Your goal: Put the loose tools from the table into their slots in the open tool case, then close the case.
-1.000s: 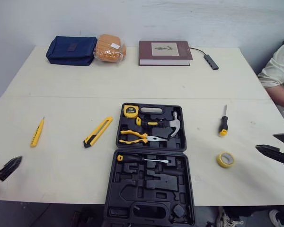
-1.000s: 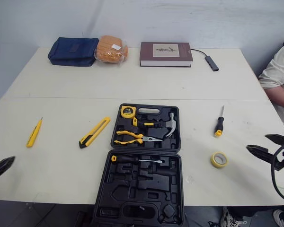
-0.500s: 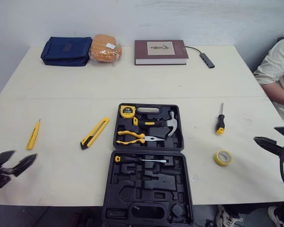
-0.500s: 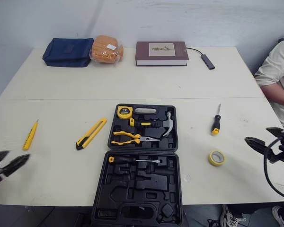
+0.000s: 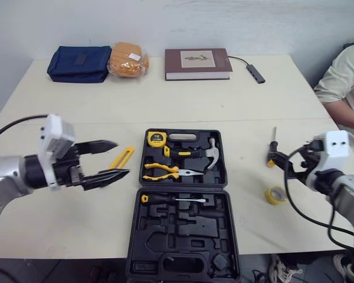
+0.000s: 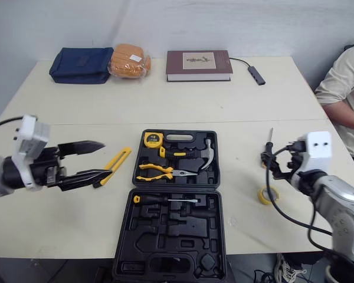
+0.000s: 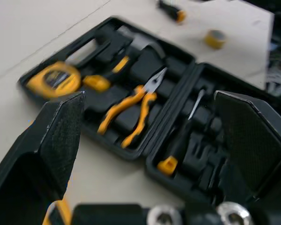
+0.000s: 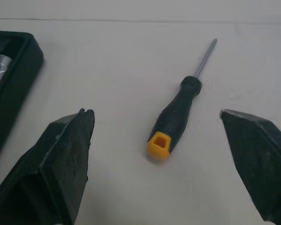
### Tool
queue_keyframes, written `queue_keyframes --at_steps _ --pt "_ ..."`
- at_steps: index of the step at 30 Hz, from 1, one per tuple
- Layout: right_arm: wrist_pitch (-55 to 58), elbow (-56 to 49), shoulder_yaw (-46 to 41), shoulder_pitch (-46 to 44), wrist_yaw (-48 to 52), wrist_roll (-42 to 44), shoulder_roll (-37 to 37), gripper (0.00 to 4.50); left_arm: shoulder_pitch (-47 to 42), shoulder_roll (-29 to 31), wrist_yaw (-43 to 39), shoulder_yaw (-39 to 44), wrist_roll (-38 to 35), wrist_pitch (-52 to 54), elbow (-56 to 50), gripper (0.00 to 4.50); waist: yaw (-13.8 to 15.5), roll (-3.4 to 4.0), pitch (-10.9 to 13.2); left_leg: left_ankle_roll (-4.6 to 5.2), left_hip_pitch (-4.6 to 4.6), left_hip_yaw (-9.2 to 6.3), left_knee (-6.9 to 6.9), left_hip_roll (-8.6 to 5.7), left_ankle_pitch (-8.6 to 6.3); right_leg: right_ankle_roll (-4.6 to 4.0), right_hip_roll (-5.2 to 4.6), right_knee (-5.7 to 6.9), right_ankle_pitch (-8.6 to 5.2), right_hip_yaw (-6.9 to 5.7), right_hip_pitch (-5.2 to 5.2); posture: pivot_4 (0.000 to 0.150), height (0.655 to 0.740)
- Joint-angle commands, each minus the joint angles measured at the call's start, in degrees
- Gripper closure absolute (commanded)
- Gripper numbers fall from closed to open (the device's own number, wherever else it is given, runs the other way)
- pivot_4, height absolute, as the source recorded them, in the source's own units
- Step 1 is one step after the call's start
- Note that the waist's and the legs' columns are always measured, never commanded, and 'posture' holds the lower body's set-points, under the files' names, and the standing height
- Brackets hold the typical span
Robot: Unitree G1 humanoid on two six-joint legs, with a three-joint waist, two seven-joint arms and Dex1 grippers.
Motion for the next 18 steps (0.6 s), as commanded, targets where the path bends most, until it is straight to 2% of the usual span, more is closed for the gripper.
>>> queue_keyframes --at_steps 1,4,8,17,18 --pt "-1.43 1.09 3.47 -2.55 -4.66 -3.84 2.38 0.0 -8.43 -1.13 -3.48 -7.04 1.65 -2.57 3.17 0.06 0.03 0.01 0.0 0.01 0.0 0.04 0.0 -0.01 0.02 0.02 0.02 0.04 0.01 0.02 0.0 0.15 0.74" --pt "-3.55 4.68 6.04 -4.45 -8.3 -7.45 5.5 0.0 -16.81 -4.62 -6.56 -14.06 5.18 -5.56 7.65 0.06 0.06 0.0 0.01 0.0 0.02 0.13 0.01 0.0 0.13 0.03 0.14 0.25 0.02 0.07 -0.01 0.15 0.74" --pt "-5.02 8.31 6.36 -6.17 -11.86 -10.85 8.64 0.0 -23.49 -9.91 -7.19 -18.85 10.13 -9.57 13.85 0.06 0.09 -0.03 0.02 0.03 -0.02 0.26 0.05 -0.01 0.22 0.07 0.22 0.41 0.03 0.17 -0.09 0.15 0.74" --pt "-11.12 13.73 8.42 -6.06 -11.97 -14.51 11.96 0.0 -26.61 -14.19 -11.18 -21.71 12.53 -11.57 16.23 0.06 -0.04 -0.09 0.06 -0.09 -0.15 0.49 0.08 0.13 0.3 0.08 0.46 0.65 0.04 0.49 -0.47 0.15 0.74" --pt "-12.08 14.21 8.77 -5.92 -12.01 -15.12 12.23 0.26 -26.98 -14.58 -11.28 -21.82 12.76 -11.49 16.49 0.01 -0.03 -0.1 0.06 -0.1 -0.17 0.51 0.11 0.13 0.31 0.08 0.47 0.71 0.04 0.54 -0.53 0.15 0.74"
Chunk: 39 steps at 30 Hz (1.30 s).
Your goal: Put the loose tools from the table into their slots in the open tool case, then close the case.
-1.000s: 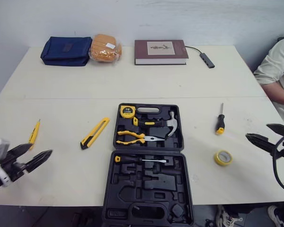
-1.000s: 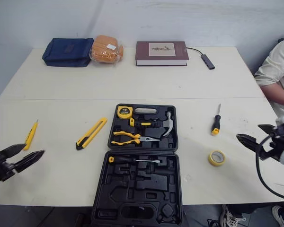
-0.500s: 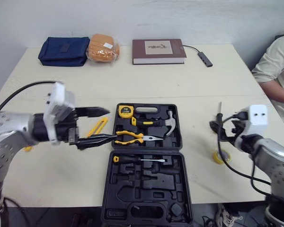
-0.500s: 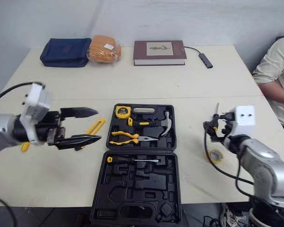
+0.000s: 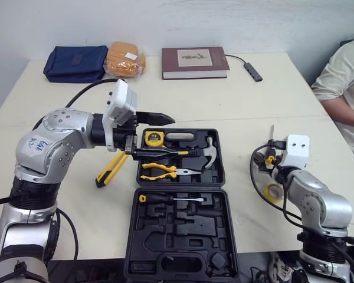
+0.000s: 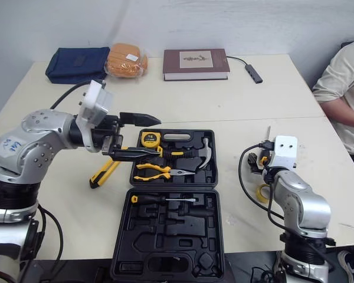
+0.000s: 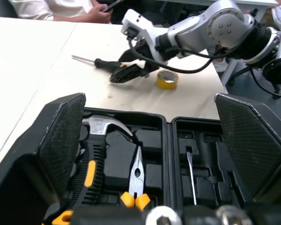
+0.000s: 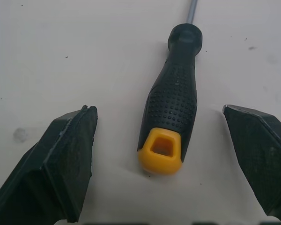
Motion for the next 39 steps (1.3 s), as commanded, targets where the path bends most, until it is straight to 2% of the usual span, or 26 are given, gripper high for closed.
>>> queue_keyframes --at_steps 1,2,6,8,13,19,23,29,34,39 --pt "-3.88 0.62 0.4 0.06 -0.68 -2.3 0.75 0.55 -2.25 -0.63 -1.21 0.19 0.55 -1.06 -0.25 0.0 0.01 -0.01 0.0 -0.01 -0.02 0.01 0.01 0.0 0.01 0.0 0.01 0.03 0.0 0.04 -0.03 0.15 0.74" --pt "-4.59 0.96 0.61 0.1 -0.75 -2.74 0.86 0.86 -2.54 -0.91 -1.23 0.16 0.9 -1.11 0.22 0.0 0.01 -0.01 0.0 -0.01 -0.03 0.04 0.02 0.0 0.01 0.0 0.01 0.06 0.0 0.07 -0.06 0.15 0.74" --pt "-6.6 1.32 0.49 0.4 -1.6 -4.07 1.64 2.88 -3.1 -1.86 -1.55 0.06 2.19 -1.6 1.51 0.0 0.02 -0.01 0.0 -0.01 -0.02 0.09 0.03 0.0 0.01 0.0 0.02 0.11 0.0 0.15 -0.1 0.15 0.74" --pt "-7.56 0.75 0.65 0.86 -1.06 -4.43 1.39 3.5 -3.04 -2.2 -1.55 0.05 2.48 -1.68 1.49 0.0 0.05 -0.02 0.01 0.0 -0.05 0.1 0.05 0.0 0.01 0.0 0.03 0.12 0.0 0.17 -0.13 0.15 0.74" --pt "-11.89 -4.94 4.57 2.89 11.93 -2.83 -7.33 3.5 0.79 -0.47 -3.05 -0.52 4.04 -2.67 -1.52 0.0 0.08 -0.02 0.01 0.02 -0.15 0.11 0.07 -0.02 0.02 0.0 0.02 0.11 0.0 0.22 -0.21 0.15 0.74" --pt "-8.82 -15.44 5.88 4.16 39.24 13.84 -20.7 3.5 10.06 7.0 -7.84 1.43 3.16 -2.01 -7.28 0.0 -0.82 -0.08 0.06 -0.02 -0.11 0.02 0.03 0.14 0.01 0.0 0.27 0.12 0.0 0.38 -0.27 0.15 0.74" --pt "-5.08 -21.07 8.82 4.36 51.69 21.93 -30.39 3.5 16.81 13.78 -12.44 3.08 3.74 -3.4 -8.95 0.0 -0.91 -0.17 0.1 0.0 -0.06 -0.05 0.01 0.17 -0.02 -0.02 0.22 0.09 -0.01 0.38 -0.19 0.15 0.74" --pt "-0.25 -26.18 17.61 1.02 54.33 24.23 -35.44 3.5 26.87 19.37 -15.93 5.29 7.51 -10.77 -10.39 0.0 -1.0 -0.33 0.14 0.06 -0.04 -0.1 0.04 0.12 -0.1 -0.06 -0.02 -0.14 -0.03 0.38 -0.21 0.15 0.74" --pt "-2.22 -27.71 25.14 1.55 56.69 20.54 -37.61 3.5 30.57 18.51 -12.94 3.34 12.6 -14.74 -10.33 0.0 -0.4 -0.33 0.14 0.1 -0.05 -0.16 0.0 0.01 -0.13 -0.11 -0.2 -0.19 -0.06 0.31 -0.22 0.15 0.74" --pt "-2.21 -25.25 30.32 -0.81 54.89 16.07 -36.77 3.5 32.27 17.83 -12.9 3.34 12.14 -15.36 -12.65 0.0 0.02 -0.33 0.14 0.17 -0.06 -0.14 0.02 -0.05 -0.19 -0.11 -0.28 -0.16 -0.05 0.3 -0.23 0.15 0.74"
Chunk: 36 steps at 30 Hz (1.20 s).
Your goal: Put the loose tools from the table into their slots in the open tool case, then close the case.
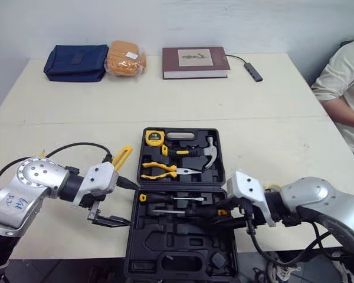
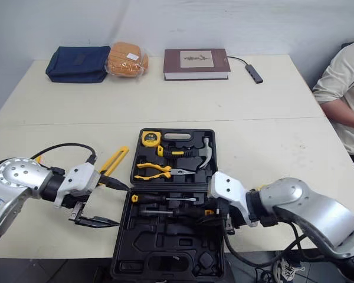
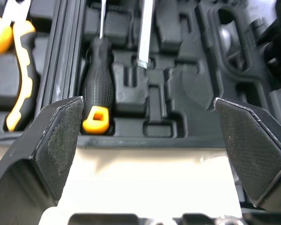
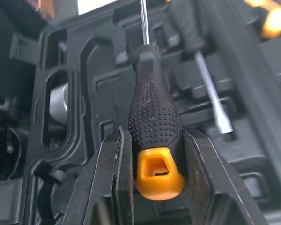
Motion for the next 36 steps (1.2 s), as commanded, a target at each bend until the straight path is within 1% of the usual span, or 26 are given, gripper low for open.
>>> queue_keyframes --at_steps 1,4,11,13,14,15,16,17,18,19,21,24,26,30,31,33,34,35,36 --pt "-0.89 0.67 2.27 -1.42 -0.6 -3.22 -0.06 3.5 0.19 -0.37 0.24 0.69 -1.14 -0.24 -3.44 0.0 0.02 0.0 0.0 0.0 0.0 -0.01 0.0 0.0 0.0 0.0 0.0 0.0 0.0 -0.01 0.0 0.15 0.74" --pt "-1.64 1.48 3.82 -1.24 -0.67 -5.37 -0.08 3.5 0.01 -0.63 0.17 0.6 -1.99 0.33 -4.39 0.0 0.05 0.0 0.0 -0.01 0.0 -0.01 -0.01 0.0 0.0 0.0 0.0 0.0 0.0 -0.04 0.0 0.15 0.74" --pt "-2.2 2.27 4.11 -0.96 -0.94 -6.42 1.11 3.5 -0.13 -0.84 0.15 0.49 -2.1 0.44 -4.93 0.0 0.06 0.0 0.0 -0.01 0.0 -0.01 0.04 -0.01 0.0 0.01 0.0 0.05 0.0 -0.08 0.02 0.15 0.74" --pt "-2.4 1.48 2.21 -0.69 0.09 -4.76 0.82 2.48 -0.54 -1.12 0.38 0.32 -2.3 0.73 -5.19 0.0 0.1 0.0 0.0 -0.01 0.0 -0.01 0.04 -0.01 0.0 0.01 0.0 0.05 0.0 -0.09 0.02 0.15 0.74" --pt "-2.19 1.13 1.33 -0.62 0.43 -3.9 0.67 2.14 -0.64 -1.21 0.47 0.3 -2.43 0.87 -5.3 0.0 0.12 0.0 0.0 -0.01 0.0 -0.01 0.05 -0.01 0.0 0.01 0.0 0.06 0.0 -0.1 0.02 0.15 0.74" --pt "-1.98 0.62 -0.25 -0.76 1.04 -2.6 0.36 1.69 -0.91 -1.34 0.61 0.25 -2.58 1.11 -5.39 0.0 0.14 0.0 0.0 -0.01 0.0 -0.01 0.06 -0.01 0.0 0.01 0.0 0.06 0.01 -0.1 0.03 0.15 0.74" --pt "-1.49 0.37 -1.53 -1.11 1.25 -1.65 0.14 1.11 -1.11 -1.4 0.7 0.21 -2.67 1.31 -5.47 0.0 0.15 0.0 0.0 -0.01 0.0 -0.01 0.07 -0.02 0.0 0.01 0.01 0.06 0.01 -0.1 0.04 0.15 0.74" --pt "-1.28 0.27 -2.41 -1.35 1.18 -1.22 0.11 0.67 -1.2 -1.46 0.75 0.23 -2.7 1.47 -5.54 0.0 0.17 0.0 0.0 0.0 -0.01 0.0 0.08 -0.02 0.0 0.02 0.0 0.07 0.01 -0.11 0.04 0.15 0.74" --pt "-1.22 0.13 -2.9 -1.65 0.92 -1.14 0.15 0.1 -1.13 -1.49 0.73 0.33 -2.71 1.51 -5.6 0.0 0.17 -0.01 -0.01 0.0 -0.01 -0.01 0.09 -0.02 0.0 0.02 0.01 0.07 0.01 -0.11 0.05 0.15 0.74" --pt "-1.38 0.07 -3.08 -1.85 0.67 -1.29 0.23 0.04 -1.02 -1.52 0.68 0.42 -2.7 1.48 -5.64 0.0 0.14 -0.01 -0.01 0.0 -0.01 -0.01 0.1 -0.02 0.0 0.02 0.01 0.08 0.01 -0.12 0.06 0.15 0.74" --pt "-3.13 0.2 -3.33 -1.66 0.83 -1.28 1.4 0.04 -0.82 -1.62 0.73 0.53 -2.71 1.5 -5.72 0.0 0.1 -0.01 -0.01 0.0 0.0 -0.01 0.09 -0.02 0.0 0.02 0.01 0.08 0.01 -0.12 0.05 0.15 0.74" --pt "-7.64 2.62 -3.68 -0.69 0.31 -1.07 6.45 0.04 -1.79 -2.58 1.72 0.27 -3.24 2.68 -5.76 0.0 0.11 -0.02 -0.01 -0.01 0.0 -0.01 0.09 -0.02 0.0 0.02 0.02 0.08 0.01 -0.14 0.05 0.15 0.74" --pt "-12.43 4.71 -2.74 0.41 0.21 -3.22 9.92 0.04 -2.63 -3.32 2.29 0.09 -3.91 3.83 -5.93 0.0 0.17 -0.05 -0.03 -0.01 0.0 -0.01 0.11 -0.02 0.01 0.02 0.04 0.09 0.01 -0.14 0.07 0.15 0.74" --pt "-22.0 8.44 0.42 3.26 2.24 -8.87 13.12 0.04 -3.55 -3.97 2.71 -0.64 -3.32 3.89 -5.86 0.0 0.24 -0.07 -0.04 0.0 -0.01 0.02 0.16 -0.04 0.01 0.04 0.04 0.26 0.02 -0.13 0.09 0.15 0.74" --pt "-24.42 9.62 1.29 3.77 2.66 -10.4 13.67 0.26 -3.59 -4.05 2.85 -0.7 -3.27 3.91 -5.93 0.0 0.22 -0.08 -0.05 0.01 -0.01 0.03 0.18 -0.04 0.01 0.05 0.04 0.26 0.02 -0.13 0.09 0.15 0.74" --pt "-27.02 11.33 2.55 4.4 3.56 -11.41 15.13 0.91 -3.5 -4.18 2.92 -0.87 -3.18 3.83 -6.23 0.0 0.19 -0.11 -0.06 0.02 -0.01 0.03 0.22 -0.04 0.02 0.05 0.05 0.28 0.03 -0.13 0.09 0.15 0.74" --pt "-27.66 11.81 2.98 4.52 3.97 -11.5 15.7 1.38 -3.44 -4.23 2.9 -0.96 -3.13 3.75 -6.37 0.0 0.18 -0.11 -0.06 0.02 -0.01 0.04 0.22 -0.04 0.02 0.05 0.06 0.28 0.03 -0.12 0.09 0.15 0.74" --pt "-28.23 12.33 3.57 4.61 4.29 -11.85 16.22 2.05 -3.4 -4.32 2.92 -1.12 -3.11 3.73 -6.57 0.0 0.18 -0.11 -0.06 0.02 -0.01 0.04 0.23 -0.04 0.02 0.05 0.06 0.28 0.03 -0.12 0.09 0.15 0.74" --pt "-28.87 12.94 4.24 4.61 4.43 -12.55 16.64 2.38 -3.44 -4.44 2.97 -1.29 -3.16 3.8 -6.77 0.0 0.1 -0.11 -0.06 0.01 -0.01 0.04 0.23 -0.04 0.02 0.05 0.06 0.29 0.03 -0.12 0.09 0.15 0.74"
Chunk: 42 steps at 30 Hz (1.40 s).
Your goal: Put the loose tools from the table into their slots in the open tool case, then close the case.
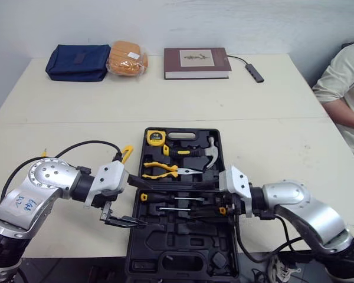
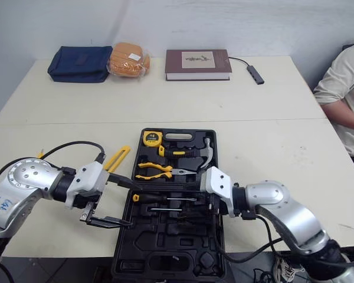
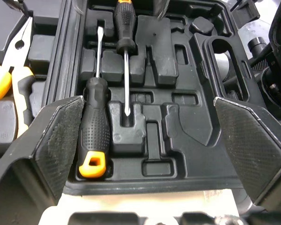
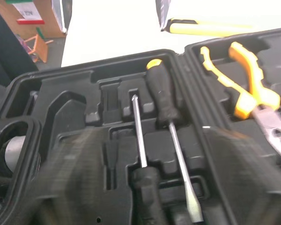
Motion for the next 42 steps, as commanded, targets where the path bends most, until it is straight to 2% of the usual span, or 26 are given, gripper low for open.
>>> queue_keyframes --at_steps 1,3,5,9,13,16,20,27,33,36,40,42 --pt "-3.73 0.84 1.56 -0.03 1.34 -1.72 1.53 2.98 -0.6 -0.24 0.19 -0.61 -0.67 -0.02 -2.57 0.0 -0.12 0.0 0.0 0.0 0.01 0.0 0.0 0.01 0.0 0.0 0.02 0.01 0.0 0.0 0.0 0.15 0.74" --pt "-4.29 1.95 2.67 0.04 2.2 -2.24 2.01 3.96 -0.83 -0.62 0.46 -1.08 -0.84 0.31 -2.88 0.0 -0.12 0.0 0.0 0.0 0.01 0.0 0.0 0.01 0.0 0.0 0.02 0.02 0.0 0.01 0.0 0.15 0.74" --pt "-5.0 3.34 3.81 0.05 3.23 -3.48 1.85 4.42 -0.94 -0.89 0.55 -1.51 -0.77 0.22 -3.06 0.0 -0.05 -0.01 -0.01 0.0 0.01 -0.01 0.01 0.02 0.0 0.0 0.02 0.04 0.0 0.01 0.0 0.15 0.74" --pt "-2.47 5.78 5.16 -0.9 2.51 -5.65 1.68 4.42 -0.93 -1.11 0.66 -1.73 -0.86 0.43 -3.41 0.0 -0.04 -0.01 -0.01 0.0 0.0 -0.01 0.08 0.02 0.0 0.0 0.02 0.02 0.0 0.01 0.01 0.15 0.74" --pt "6.2 8.18 10.87 -1.98 1.74 -10.49 -1.43 4.42 -0.75 -1.37 0.66 -1.94 -0.76 0.13 -3.29 0.0 -0.15 -0.05 -0.07 -0.01 0.07 -0.01 0.1 0.02 0.0 0.0 0.02 0.01 0.0 0.04 0.03 0.15 0.74" --pt "8.84 10.59 13.57 -2.74 -1.38 -14.01 -1.32 4.42 -0.98 -1.84 0.52 -2.77 0.28 -1.07 -3.07 0.0 -0.11 -0.3 -0.36 -0.05 0.44 -0.07 0.01 0.05 -0.03 -0.06 0.02 -0.09 -0.03 0.0 0.37 0.15 0.74" --pt "8.91 9.09 13.96 -1.45 -0.96 -13.64 -2.37 4.42 -1.4 -2.4 0.8 -3.02 0.43 -1.14 -2.63 0.0 -0.06 -0.6 -0.79 -0.1 1.05 -0.22 -0.17 0.07 -0.23 -0.12 -0.02 -0.39 -0.07 -0.11 1.06 0.15 0.74" --pt "3.11 1.63 5.71 0.32 -1.8 -8.07 -0.21 4.42 0.08 -3.17 2.89 -1.93 -0.22 -0.1 -2.31 0.0 0.08 -0.54 -0.81 -0.16 1.06 -0.31 -0.27 0.07 -0.27 -0.18 -0.04 -0.46 -0.1 -0.12 1.08 0.15 0.74" --pt "7.47 -6.68 -11.57 3.1 -3.46 4.85 -1.07 4.42 9.63 -4.91 11.58 7.23 -4.72 5.77 -5.97 0.0 -0.2 -0.2 -0.48 -0.1 0.47 -0.42 -0.06 0.05 -0.26 -0.13 -0.05 -0.43 -0.07 -0.22 0.66 0.15 0.74" --pt "10.47 -7.66 -22.58 7.15 -1.98 10.38 -4.7 3.68 15.75 -7.14 17.08 14.35 -7.33 9.63 -7.58 0.0 -0.03 -0.08 -0.4 -0.12 0.46 -0.48 -0.11 0.06 -0.25 -0.13 -0.05 -0.43 -0.07 -0.28 0.65 0.15 0.74" --pt "13.49 -5.57 -37.18 12.58 -2.37 15.13 -8.09 1.95 22.72 -11.7 25.55 25.44 -10.32 13.45 -8.15 0.0 0.36 -0.09 -0.34 -0.09 0.44 -0.7 -0.1 0.05 -0.24 -0.14 -0.06 -0.57 -0.07 -0.47 0.83 0.15 0.74" --pt "13.26 -2.7 -43.02 15.3 -2.02 14.95 -9.14 0.92 26.33 -14.29 28.56 30.98 -10.54 13.44 -6.87 0.0 0.42 -0.1 -0.34 -0.07 0.45 -0.7 -0.1 0.04 -0.25 -0.14 -0.08 -0.58 -0.07 -0.48 0.85 0.15 0.74"
